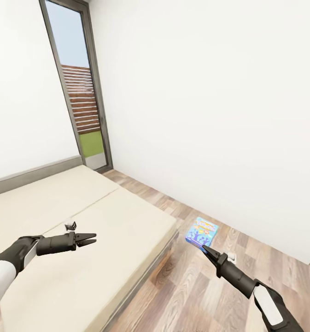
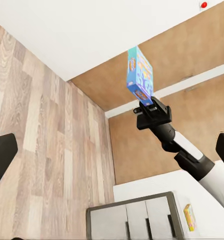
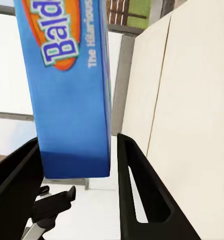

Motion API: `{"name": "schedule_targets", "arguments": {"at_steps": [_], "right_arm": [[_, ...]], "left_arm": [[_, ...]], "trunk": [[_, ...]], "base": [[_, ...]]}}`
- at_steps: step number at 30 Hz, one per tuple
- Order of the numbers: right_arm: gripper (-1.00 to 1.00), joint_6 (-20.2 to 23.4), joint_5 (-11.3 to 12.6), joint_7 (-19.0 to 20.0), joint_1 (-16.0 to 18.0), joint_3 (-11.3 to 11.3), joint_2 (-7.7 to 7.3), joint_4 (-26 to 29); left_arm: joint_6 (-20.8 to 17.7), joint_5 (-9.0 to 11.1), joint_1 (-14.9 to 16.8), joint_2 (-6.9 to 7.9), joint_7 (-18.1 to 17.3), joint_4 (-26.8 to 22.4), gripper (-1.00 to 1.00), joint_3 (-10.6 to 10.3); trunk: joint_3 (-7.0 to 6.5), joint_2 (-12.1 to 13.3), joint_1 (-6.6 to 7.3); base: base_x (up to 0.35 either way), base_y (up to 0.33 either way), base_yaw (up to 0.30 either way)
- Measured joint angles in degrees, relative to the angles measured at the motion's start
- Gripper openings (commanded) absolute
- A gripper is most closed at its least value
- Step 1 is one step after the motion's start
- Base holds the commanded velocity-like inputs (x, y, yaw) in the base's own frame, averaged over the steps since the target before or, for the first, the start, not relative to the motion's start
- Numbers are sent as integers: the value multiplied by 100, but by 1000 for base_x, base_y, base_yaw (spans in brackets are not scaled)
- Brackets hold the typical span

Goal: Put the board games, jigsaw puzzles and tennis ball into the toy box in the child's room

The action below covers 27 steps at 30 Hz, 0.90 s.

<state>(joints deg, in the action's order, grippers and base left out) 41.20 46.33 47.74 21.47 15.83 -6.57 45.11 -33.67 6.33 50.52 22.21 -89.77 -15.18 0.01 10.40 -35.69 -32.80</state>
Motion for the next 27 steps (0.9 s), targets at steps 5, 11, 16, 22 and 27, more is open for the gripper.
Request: {"name": "schedule_targets", "arguments": {"at_steps": [5,11,16,22,27], "right_arm": [[-100,-3,-4,-5,0,0,0,-3],[-100,2,-4,-2,0,0,-3,-3],[-100,4,-4,-3,0,2,-4,-7],[-100,3,-3,0,1,2,-36,-9],[-100,10,-2,0,1,0,-67,-9]], "left_arm": [[0,0,0,0,0,0,100,2],[0,0,0,0,0,0,100,1],[0,0,0,0,0,0,100,-1],[0,0,0,0,0,0,100,4],[-2,0,0,0,0,0,100,2]], "trunk": [[-90,201,110],[-198,442,242],[-289,644,352],[-307,686,375],[-307,686,375]], "base": [[0,0,-281],[0,0,-281],[0,0,-281],[0,0,-281],[0,0,-281]]}}
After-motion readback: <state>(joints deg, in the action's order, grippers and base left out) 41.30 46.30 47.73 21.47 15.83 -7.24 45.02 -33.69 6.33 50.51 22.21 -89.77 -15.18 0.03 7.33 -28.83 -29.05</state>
